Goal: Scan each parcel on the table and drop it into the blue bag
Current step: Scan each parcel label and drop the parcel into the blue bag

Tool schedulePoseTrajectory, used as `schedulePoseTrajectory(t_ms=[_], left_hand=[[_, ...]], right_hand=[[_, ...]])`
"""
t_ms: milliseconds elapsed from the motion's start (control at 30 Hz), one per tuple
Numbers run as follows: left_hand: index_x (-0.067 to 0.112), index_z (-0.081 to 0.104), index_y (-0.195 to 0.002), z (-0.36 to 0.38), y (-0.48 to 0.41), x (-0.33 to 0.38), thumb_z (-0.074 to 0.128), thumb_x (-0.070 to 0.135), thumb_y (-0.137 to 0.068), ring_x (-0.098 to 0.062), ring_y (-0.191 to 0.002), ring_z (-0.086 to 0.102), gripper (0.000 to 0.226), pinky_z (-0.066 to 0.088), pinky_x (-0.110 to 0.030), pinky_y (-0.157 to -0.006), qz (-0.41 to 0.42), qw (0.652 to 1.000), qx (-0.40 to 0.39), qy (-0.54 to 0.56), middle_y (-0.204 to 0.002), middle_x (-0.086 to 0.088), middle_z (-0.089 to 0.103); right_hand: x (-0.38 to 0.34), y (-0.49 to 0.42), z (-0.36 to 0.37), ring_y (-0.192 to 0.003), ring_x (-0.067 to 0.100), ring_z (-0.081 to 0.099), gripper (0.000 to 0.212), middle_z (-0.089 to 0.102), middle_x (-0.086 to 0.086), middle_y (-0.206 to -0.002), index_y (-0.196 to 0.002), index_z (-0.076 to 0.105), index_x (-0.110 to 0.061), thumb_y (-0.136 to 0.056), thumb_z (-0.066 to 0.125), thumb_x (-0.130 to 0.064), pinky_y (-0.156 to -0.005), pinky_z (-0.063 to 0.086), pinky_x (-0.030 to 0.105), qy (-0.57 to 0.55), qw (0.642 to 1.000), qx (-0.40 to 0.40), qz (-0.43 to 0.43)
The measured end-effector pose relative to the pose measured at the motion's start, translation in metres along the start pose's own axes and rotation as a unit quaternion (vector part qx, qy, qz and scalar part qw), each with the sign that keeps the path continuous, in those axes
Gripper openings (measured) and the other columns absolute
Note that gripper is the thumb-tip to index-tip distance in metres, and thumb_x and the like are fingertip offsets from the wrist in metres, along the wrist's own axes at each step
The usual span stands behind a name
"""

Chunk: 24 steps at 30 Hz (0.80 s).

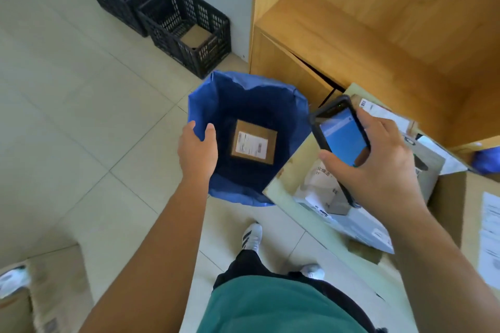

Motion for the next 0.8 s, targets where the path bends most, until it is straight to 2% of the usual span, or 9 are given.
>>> schedulePoseTrajectory(t_ms=[167,267,333,400,467,533,633,733,800], left_hand=[[0.039,0.045,-0.142,0.002,0.036,0.028,0.043,0.074,-0.079,-0.026,-0.121,0.065,0.071,0.053,-0.052,-0.102,0.052,0.999,-0.006,-0.001,-0.143,0.009,0.054],[0.045,0.047,-0.137,0.006,0.057,0.054,0.046,0.072,-0.08,-0.023,-0.122,0.064,0.063,0.053,-0.054,-0.101,0.089,0.996,-0.026,-0.006,-0.138,0.01,0.057],[0.04,0.05,-0.139,0.011,0.077,0.076,0.05,0.065,-0.084,-0.022,-0.124,0.062,0.06,0.051,-0.048,-0.105,0.123,0.991,-0.044,-0.012,-0.137,0.007,0.061],[0.033,0.052,-0.143,0.021,0.1,0.098,0.055,0.049,-0.094,-0.017,-0.126,0.058,0.051,0.045,-0.035,-0.107,0.165,0.984,-0.059,-0.036,-0.139,0.011,0.059],[0.03,0.053,-0.144,0.034,0.128,0.113,0.055,0.038,-0.1,-0.005,-0.111,0.058,0.045,0.042,-0.023,-0.095,0.196,0.976,-0.073,-0.05,-0.121,0.023,0.058],[0.03,0.055,-0.142,0.051,0.162,0.124,0.056,0.035,-0.101,0.01,-0.093,0.056,0.041,0.038,-0.012,-0.084,0.228,0.967,-0.105,-0.051,-0.111,0.028,0.058],[0.03,0.057,-0.14,0.08,0.217,0.134,0.059,0.033,-0.1,0.021,-0.088,0.054,0.04,0.04,-0.014,-0.09,0.282,0.945,-0.158,-0.045,-0.134,0.02,0.061],[0.029,0.06,-0.136,0.11,0.266,0.137,0.061,0.032,-0.1,0.028,-0.085,0.054,0.036,0.038,-0.002,-0.08,0.324,0.921,-0.21,-0.059,-0.133,0.018,0.063],[0.031,0.06,-0.133,0.135,0.303,0.136,0.062,0.032,-0.1,0.027,-0.087,0.056,0.034,0.041,-0.003,-0.079,0.344,0.903,-0.244,-0.077,-0.13,0.02,0.063]], right_hand=[[0.015,0.014,-0.015,-0.104,0.011,0.042,0.087,0.044,-0.008,-0.12,-0.145,0.039,-0.025,-0.071,0.072,-0.058,-0.077,0.036,0.02,-0.007,1.0,0.022,0.021],[0.026,0.026,-0.024,-0.104,0.008,0.04,0.087,0.045,-0.006,-0.121,-0.145,0.039,-0.025,-0.072,0.073,-0.058,-0.077,0.038,0.018,-0.01,0.999,0.035,0.027],[0.033,0.037,-0.03,-0.106,0.007,0.038,0.089,0.046,-0.004,-0.128,-0.146,0.037,-0.025,-0.073,0.074,-0.058,-0.077,0.033,0.012,-0.012,0.998,0.039,0.039],[0.042,0.049,-0.04,-0.112,0.009,0.041,0.092,0.045,-0.005,-0.134,-0.148,0.036,-0.026,-0.071,0.073,-0.061,-0.083,0.04,0.018,-0.021,0.997,0.053,0.053],[0.054,0.065,-0.052,-0.113,0.007,0.041,0.094,0.044,-0.006,-0.134,-0.148,0.036,-0.026,-0.07,0.073,-0.063,-0.089,0.046,0.025,-0.026,0.995,0.075,0.063],[0.071,0.081,-0.066,-0.109,0.002,0.038,0.093,0.044,-0.008,-0.131,-0.148,0.036,-0.028,-0.07,0.076,-0.06,-0.085,0.042,0.021,-0.031,0.992,0.097,0.075],[0.101,0.109,-0.09,-0.112,0.005,0.042,0.091,0.042,-0.011,-0.13,-0.148,0.035,-0.03,-0.071,0.076,-0.058,-0.083,0.037,0.018,-0.054,0.986,0.123,0.098],[0.129,0.136,-0.113,-0.112,0.003,0.041,0.091,0.041,-0.013,-0.13,-0.149,0.034,-0.029,-0.072,0.076,-0.056,-0.088,0.037,0.017,-0.074,0.978,0.15,0.122],[0.154,0.161,-0.131,-0.115,0.003,0.041,0.092,0.041,-0.012,-0.131,-0.149,0.034,-0.028,-0.073,0.076,-0.056,-0.088,0.036,0.017,-0.073,0.972,0.172,0.141]])
Point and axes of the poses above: each hand's wrist, its own y-axis away from the middle knuckle, its own z-axis out of the palm, x = y × z, the point moved 2 cm from there along -y, towards the middle knuckle
